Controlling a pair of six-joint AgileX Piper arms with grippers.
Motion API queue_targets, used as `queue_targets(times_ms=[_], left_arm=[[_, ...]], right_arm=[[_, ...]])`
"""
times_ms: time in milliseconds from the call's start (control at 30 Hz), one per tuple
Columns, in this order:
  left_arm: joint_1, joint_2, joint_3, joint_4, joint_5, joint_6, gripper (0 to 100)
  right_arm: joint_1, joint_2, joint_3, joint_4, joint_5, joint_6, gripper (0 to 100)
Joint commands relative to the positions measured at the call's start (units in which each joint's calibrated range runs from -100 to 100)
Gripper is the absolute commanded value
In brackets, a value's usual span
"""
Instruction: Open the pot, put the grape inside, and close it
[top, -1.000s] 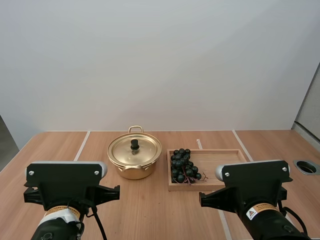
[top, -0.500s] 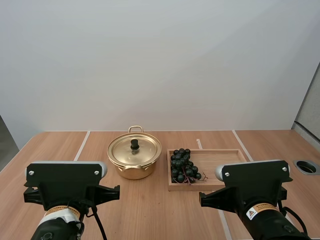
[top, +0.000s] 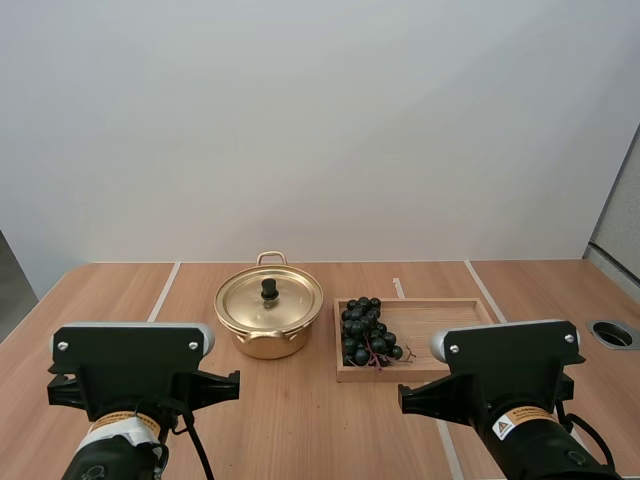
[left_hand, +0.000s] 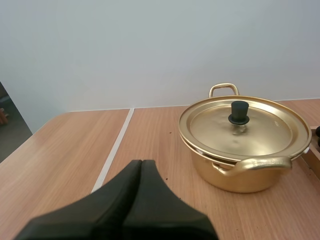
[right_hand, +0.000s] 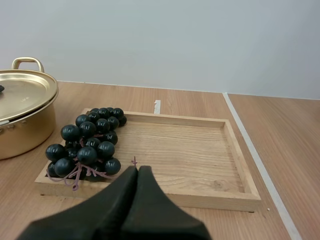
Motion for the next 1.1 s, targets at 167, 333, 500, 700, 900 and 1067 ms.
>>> queue_targets(times_ms=[167,333,500,700,900,1067], left_arm=[[0.08,-0.41,0.0,-0.43,-8.12,0.06,0],[0.08,-0.41,-2.94,-0.43,-15.94,0.06,0],[0.08,-0.41,-10.99,-0.43,-14.93,0.06,0],[0.08,-0.36,-21.63,-1.13,-10.52,0.06,0],[0.08,5.72,-32.57,-2.33,2.03,0.06,0],[0.08,12.53,-39.46,-4.44,10.15,3.99,0]], right_arm=[[0.06,-0.42,0.0,1.54,-12.87,0.08,0],[0.06,-0.42,0.0,1.98,-31.55,0.08,0],[0.06,-0.42,-4.88,1.86,-27.43,0.08,0],[0.06,-0.42,-18.93,1.86,-12.8,0.08,0],[0.06,-0.28,-29.77,1.86,-3.68,0.08,0],[0.06,6.86,-38.11,1.86,4.24,0.08,0]])
